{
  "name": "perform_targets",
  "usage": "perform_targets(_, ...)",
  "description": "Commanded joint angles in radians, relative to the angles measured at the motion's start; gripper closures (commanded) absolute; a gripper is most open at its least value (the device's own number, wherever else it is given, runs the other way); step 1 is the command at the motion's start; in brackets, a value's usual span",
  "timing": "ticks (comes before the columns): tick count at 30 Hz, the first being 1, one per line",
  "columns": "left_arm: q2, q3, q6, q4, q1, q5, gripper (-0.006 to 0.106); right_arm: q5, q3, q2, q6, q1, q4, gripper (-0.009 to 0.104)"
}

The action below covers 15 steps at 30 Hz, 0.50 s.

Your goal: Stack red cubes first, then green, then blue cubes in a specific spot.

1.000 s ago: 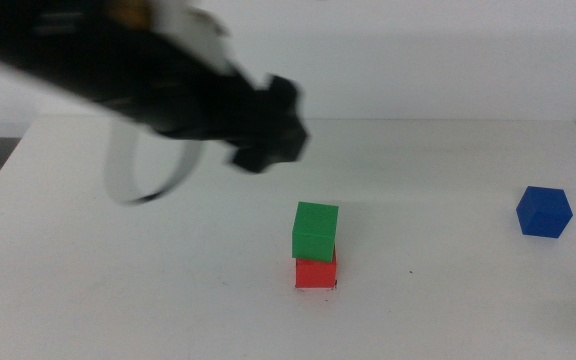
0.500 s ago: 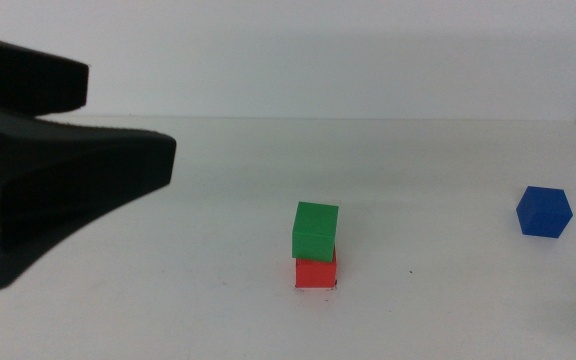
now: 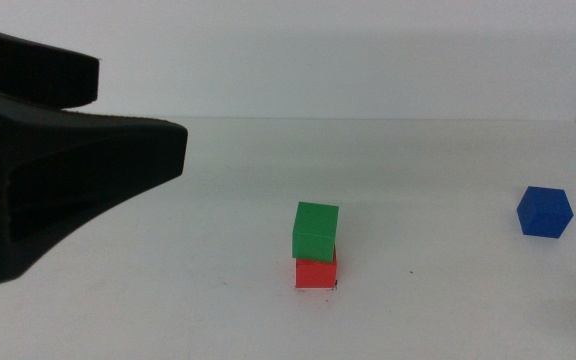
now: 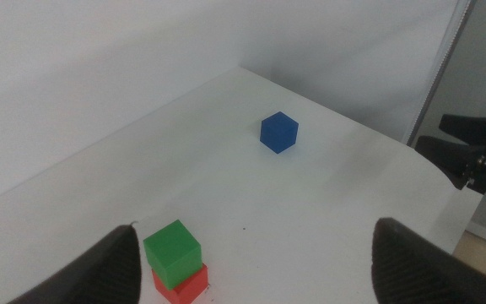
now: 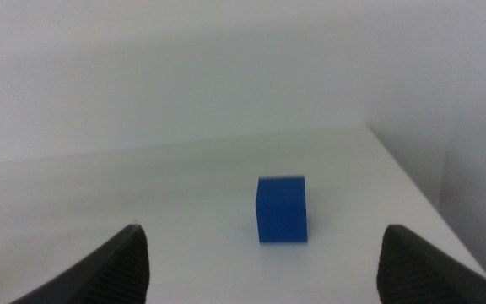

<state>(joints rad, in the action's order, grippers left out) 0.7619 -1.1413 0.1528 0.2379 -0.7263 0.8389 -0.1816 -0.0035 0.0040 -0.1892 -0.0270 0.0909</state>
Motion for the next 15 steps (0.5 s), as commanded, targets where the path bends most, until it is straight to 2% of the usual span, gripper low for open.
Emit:
perform_targets(1, -0.001, 0.003, 0.0, 0.006, -0.002, -0.021, 0.007, 0.055, 0.003, -0.004, -0.001, -0.003, 0.004, 0.002)
perform_targets(3, -0.001, 0.003, 0.0, 0.006, -0.002, -0.021, 0.007, 0.028, -0.003, -0.004, -0.062, -0.003, -0.058, 0.002)
perform_targets(4, -0.001, 0.003, 0.0, 0.006, -0.002, -0.021, 0.007, -0.002, -0.036, 0.011, -0.076, -0.003, -0.064, 0.002)
perform_targets(7, -0.001, 0.003, 0.0, 0.006, -0.002, -0.021, 0.007, -0.103, -0.186, 0.182, -0.095, -0.003, -0.064, 0.002)
perform_targets(9, -0.001, 0.003, 0.0, 0.006, -0.002, -0.019, 0.007, -0.23, -0.317, 0.362, -0.104, -0.003, -0.075, 0.002)
perform_targets(13, -0.001, 0.003, 0.0, 0.006, -0.002, -0.019, 0.007, -0.499, -0.577, 0.669, -0.023, -0.003, -0.043, 0.002)
perform_targets(15, -0.001, 0.003, 0.0, 0.004, -0.002, -0.019, 0.007, -0.51, -0.648, 0.781, -0.024, -0.003, -0.03, 0.002)
